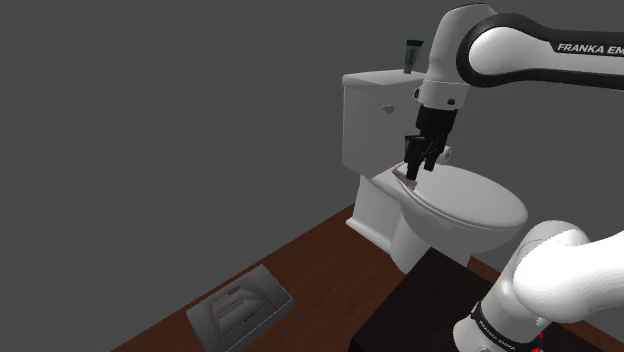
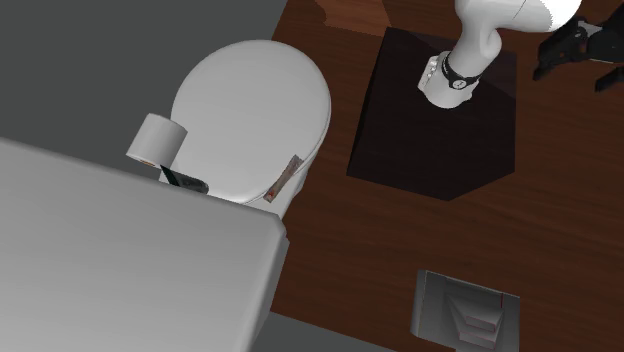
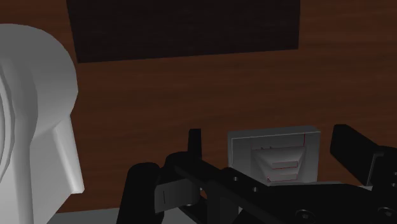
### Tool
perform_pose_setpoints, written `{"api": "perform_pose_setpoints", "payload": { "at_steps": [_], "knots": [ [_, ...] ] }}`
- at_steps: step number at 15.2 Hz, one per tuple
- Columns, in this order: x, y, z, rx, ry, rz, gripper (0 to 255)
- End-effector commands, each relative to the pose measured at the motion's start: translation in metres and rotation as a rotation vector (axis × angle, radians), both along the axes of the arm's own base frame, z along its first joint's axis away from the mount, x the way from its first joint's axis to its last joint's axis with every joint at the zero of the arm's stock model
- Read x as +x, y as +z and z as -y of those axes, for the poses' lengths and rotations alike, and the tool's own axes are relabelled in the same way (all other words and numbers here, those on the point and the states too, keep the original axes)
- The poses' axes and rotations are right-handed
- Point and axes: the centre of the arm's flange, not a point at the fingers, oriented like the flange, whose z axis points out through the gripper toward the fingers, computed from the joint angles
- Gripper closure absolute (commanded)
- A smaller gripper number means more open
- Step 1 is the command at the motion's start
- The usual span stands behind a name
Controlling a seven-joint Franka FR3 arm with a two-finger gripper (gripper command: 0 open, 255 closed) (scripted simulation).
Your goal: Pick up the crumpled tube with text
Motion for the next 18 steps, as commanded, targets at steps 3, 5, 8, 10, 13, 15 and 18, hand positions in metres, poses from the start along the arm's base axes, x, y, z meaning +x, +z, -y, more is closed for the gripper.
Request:
{"api": "perform_pose_setpoints", "payload": {
  "at_steps": [3,5,8,10,13,15,18],
  "knots": [
    [0.012,-0.012,0.020,0.000,-0.010,0.002,0],
    [0.024,-0.023,0.041,0.000,-0.020,0.004,0],
    [0.041,-0.041,0.072,0.000,-0.036,0.007,0],
    [0.052,-0.052,0.093,0.000,-0.046,0.009,0],
    [0.069,-0.069,0.124,0.000,-0.061,0.012,0],
    [0.080,-0.081,0.145,0.000,-0.071,0.014,0],
    [0.095,-0.098,0.177,0.001,-0.087,0.016,0]
  ]
}}
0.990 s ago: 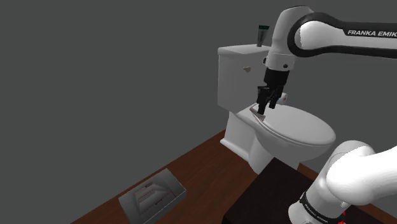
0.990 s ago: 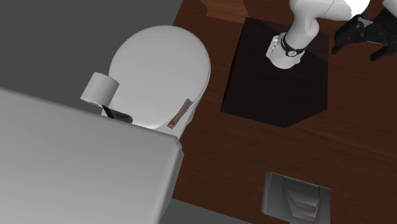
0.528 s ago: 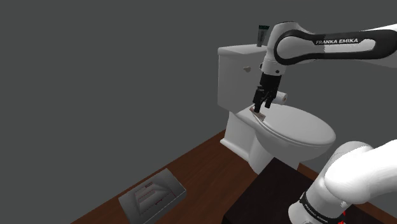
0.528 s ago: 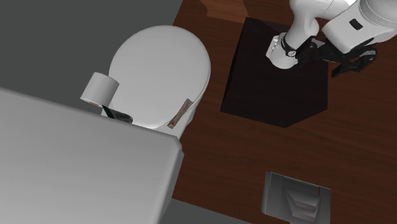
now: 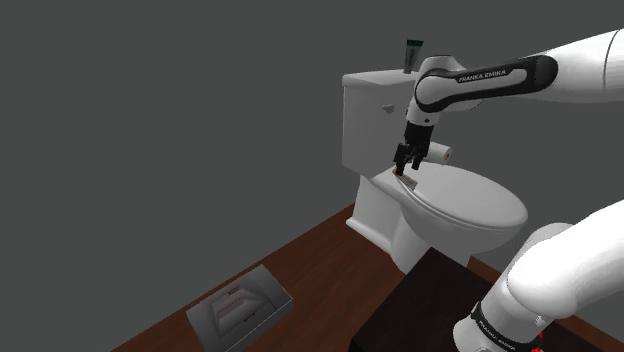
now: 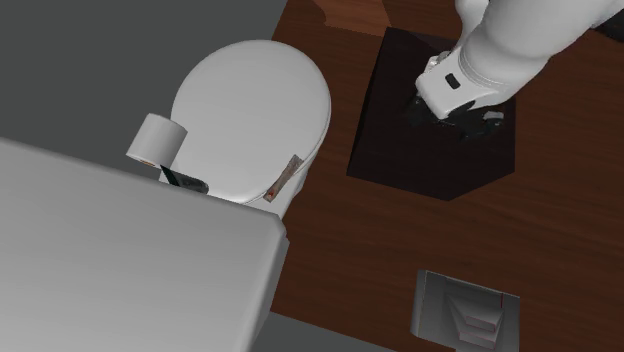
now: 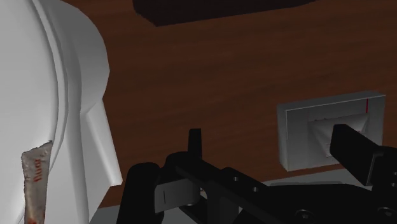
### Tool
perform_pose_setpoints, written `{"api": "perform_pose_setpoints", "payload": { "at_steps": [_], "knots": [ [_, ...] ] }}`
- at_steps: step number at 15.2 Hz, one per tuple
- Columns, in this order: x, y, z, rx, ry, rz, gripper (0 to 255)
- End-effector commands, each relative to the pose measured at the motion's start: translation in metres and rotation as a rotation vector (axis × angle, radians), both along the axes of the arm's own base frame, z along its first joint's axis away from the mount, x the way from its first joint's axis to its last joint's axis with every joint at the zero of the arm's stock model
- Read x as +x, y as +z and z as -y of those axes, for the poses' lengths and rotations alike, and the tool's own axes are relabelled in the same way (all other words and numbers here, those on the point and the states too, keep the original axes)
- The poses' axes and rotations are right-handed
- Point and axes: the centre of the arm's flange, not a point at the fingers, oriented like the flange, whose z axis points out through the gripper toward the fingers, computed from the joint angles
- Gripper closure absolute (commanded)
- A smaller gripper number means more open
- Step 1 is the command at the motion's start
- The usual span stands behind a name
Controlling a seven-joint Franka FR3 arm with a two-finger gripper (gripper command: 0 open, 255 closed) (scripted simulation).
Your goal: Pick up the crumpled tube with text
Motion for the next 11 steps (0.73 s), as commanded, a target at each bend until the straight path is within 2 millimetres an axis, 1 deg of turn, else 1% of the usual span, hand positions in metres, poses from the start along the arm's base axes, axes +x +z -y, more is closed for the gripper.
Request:
{"api": "perform_pose_setpoints", "payload": {
  "at_steps": [1,11],
  "knots": [
    [0.011,-0.009,0.021,-0.001,-0.010,0.002,0],
    [0.060,-0.066,0.129,-0.001,-0.061,0.012,0]
  ]
}}
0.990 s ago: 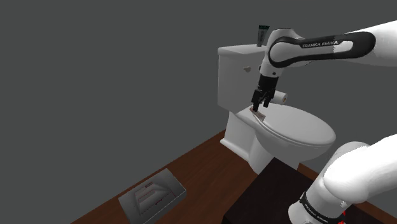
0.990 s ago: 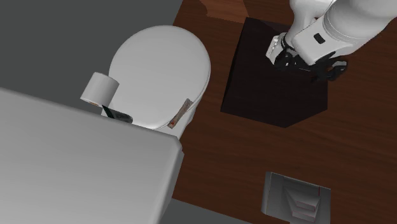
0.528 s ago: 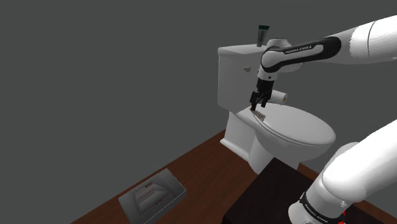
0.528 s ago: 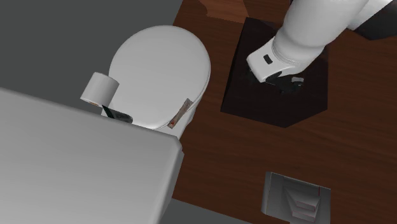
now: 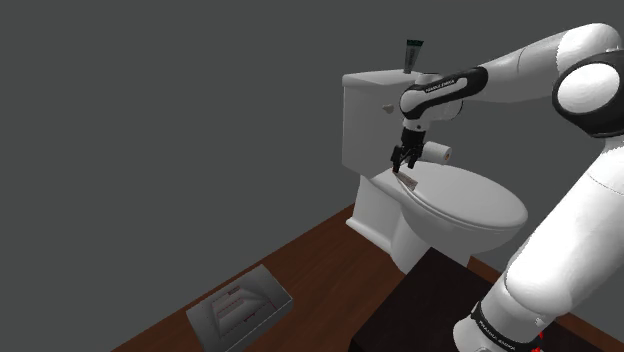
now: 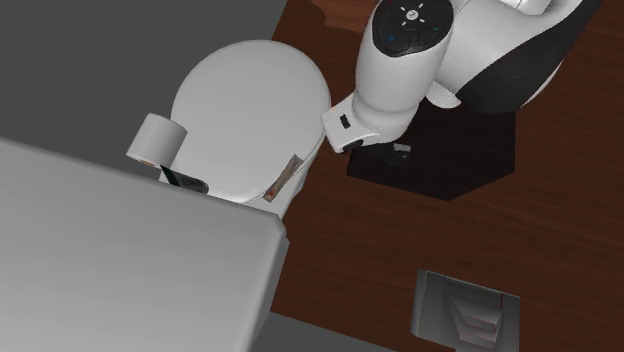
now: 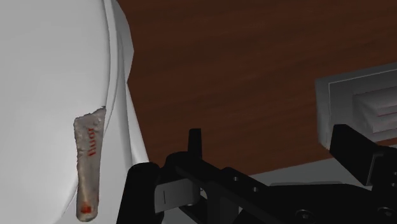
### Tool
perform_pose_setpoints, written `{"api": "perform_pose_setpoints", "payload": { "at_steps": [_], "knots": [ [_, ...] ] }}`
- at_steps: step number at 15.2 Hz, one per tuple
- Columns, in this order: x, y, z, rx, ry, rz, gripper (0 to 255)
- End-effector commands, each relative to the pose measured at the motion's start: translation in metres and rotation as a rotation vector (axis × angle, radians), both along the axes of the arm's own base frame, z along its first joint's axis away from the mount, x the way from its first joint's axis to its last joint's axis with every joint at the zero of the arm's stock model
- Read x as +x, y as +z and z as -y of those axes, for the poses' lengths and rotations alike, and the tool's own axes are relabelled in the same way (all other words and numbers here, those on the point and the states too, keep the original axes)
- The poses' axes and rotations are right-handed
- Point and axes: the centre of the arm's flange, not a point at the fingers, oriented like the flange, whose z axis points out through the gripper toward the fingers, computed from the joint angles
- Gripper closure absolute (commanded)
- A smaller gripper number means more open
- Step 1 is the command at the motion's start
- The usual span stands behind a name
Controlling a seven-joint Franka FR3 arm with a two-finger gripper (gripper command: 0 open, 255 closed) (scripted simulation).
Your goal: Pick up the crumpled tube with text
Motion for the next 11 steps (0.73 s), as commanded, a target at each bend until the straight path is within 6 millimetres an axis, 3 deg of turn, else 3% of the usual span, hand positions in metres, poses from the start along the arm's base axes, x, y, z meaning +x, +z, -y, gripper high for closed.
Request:
{"api": "perform_pose_setpoints", "payload": {
  "at_steps": [1,11],
  "knots": [
    [0.008,-0.012,0.026,-0.001,-0.010,0.003,0],
    [0.051,-0.068,0.137,-0.001,-0.061,0.012,0]
  ]
}}
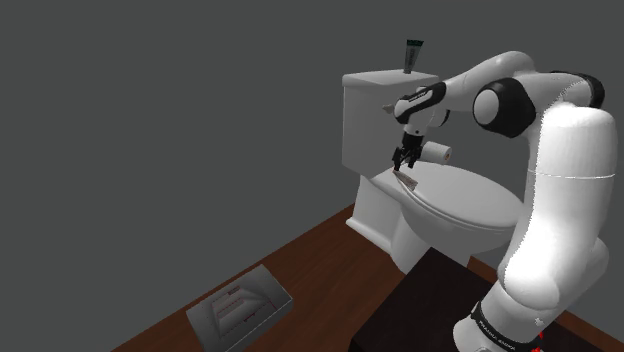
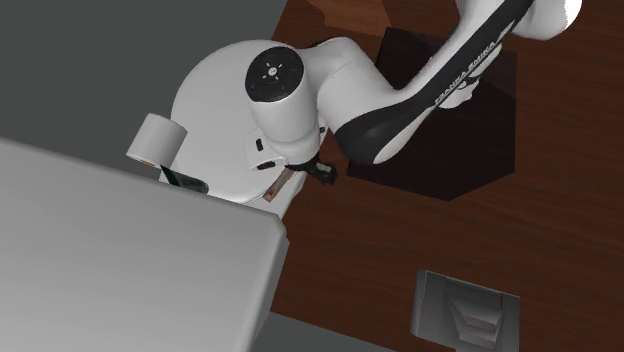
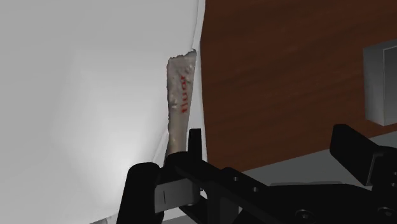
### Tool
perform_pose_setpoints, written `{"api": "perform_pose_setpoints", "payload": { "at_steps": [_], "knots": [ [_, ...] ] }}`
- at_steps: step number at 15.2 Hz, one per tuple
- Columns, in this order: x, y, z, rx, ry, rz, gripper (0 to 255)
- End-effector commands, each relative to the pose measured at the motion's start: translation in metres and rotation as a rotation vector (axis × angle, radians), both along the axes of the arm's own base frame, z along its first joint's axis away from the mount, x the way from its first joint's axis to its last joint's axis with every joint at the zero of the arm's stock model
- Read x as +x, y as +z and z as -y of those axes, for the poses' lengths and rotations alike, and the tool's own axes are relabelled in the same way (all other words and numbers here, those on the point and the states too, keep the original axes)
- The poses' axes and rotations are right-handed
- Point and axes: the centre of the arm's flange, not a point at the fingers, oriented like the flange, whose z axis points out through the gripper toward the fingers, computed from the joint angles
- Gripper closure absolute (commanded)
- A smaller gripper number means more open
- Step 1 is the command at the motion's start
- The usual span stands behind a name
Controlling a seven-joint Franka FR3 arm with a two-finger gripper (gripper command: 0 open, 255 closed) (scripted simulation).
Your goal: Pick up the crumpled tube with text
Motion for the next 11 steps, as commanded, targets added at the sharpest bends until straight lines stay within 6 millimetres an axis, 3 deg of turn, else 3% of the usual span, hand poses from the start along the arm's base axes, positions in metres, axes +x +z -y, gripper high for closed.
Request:
{"api": "perform_pose_setpoints", "payload": {
  "at_steps": [1,5,11],
  "knots": [
    [0.009,-0.014,0.023,0.000,-0.009,0.003,0],
    [0.025,-0.036,0.068,0.000,-0.030,0.007,0],
    [0.026,-0.064,0.071,0.000,-0.031,0.007,0]
  ]
}}
